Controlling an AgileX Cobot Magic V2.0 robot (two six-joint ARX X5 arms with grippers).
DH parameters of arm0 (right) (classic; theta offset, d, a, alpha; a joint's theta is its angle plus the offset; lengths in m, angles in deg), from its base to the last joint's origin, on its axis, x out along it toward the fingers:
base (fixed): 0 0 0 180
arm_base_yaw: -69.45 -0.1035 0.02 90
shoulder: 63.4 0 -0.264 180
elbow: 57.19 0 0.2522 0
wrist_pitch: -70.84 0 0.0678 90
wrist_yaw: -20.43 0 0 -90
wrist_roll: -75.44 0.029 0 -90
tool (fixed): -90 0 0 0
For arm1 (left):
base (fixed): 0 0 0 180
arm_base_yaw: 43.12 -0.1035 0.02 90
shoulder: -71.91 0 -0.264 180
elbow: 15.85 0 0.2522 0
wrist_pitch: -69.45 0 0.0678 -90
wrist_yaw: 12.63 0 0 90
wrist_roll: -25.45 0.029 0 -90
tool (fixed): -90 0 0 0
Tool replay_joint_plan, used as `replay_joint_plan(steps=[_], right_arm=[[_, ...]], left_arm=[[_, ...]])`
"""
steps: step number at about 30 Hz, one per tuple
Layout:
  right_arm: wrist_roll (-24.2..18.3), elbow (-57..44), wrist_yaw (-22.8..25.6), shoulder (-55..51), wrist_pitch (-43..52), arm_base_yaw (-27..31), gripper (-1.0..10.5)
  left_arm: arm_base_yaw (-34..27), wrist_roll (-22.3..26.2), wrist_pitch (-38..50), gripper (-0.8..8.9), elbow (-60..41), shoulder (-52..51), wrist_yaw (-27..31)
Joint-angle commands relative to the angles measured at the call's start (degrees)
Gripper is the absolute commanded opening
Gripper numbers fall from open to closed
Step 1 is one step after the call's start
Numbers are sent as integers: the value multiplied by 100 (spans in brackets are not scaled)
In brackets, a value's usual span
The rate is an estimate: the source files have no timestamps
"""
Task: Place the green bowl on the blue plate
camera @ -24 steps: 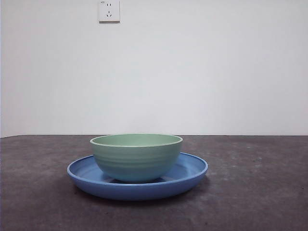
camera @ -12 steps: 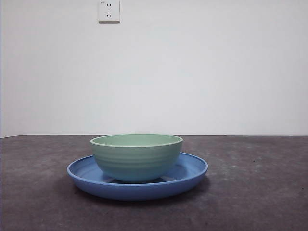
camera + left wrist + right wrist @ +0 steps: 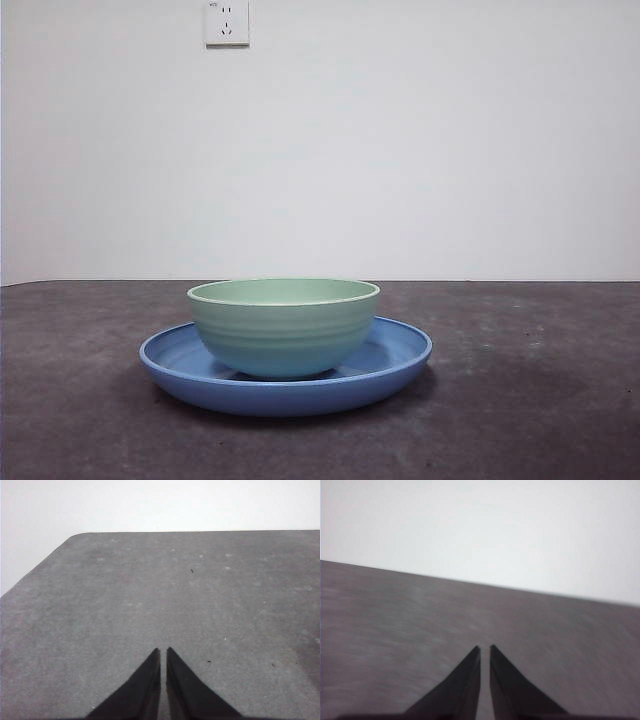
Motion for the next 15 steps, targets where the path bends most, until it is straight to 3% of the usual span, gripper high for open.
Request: replay_joint_plan(steps=[1,8,15], right_arm=[[308,-350,501,-140,291,13,29],[354,-1215,579,-457,667,52,29],[387,-1252,590,-457,151,127,29]], left_arm=[[-7,92,-28,19,-118,-7,17],[-7,92,-28,19,-118,-7,17],[-7,92,-28,19,-118,-7,17]])
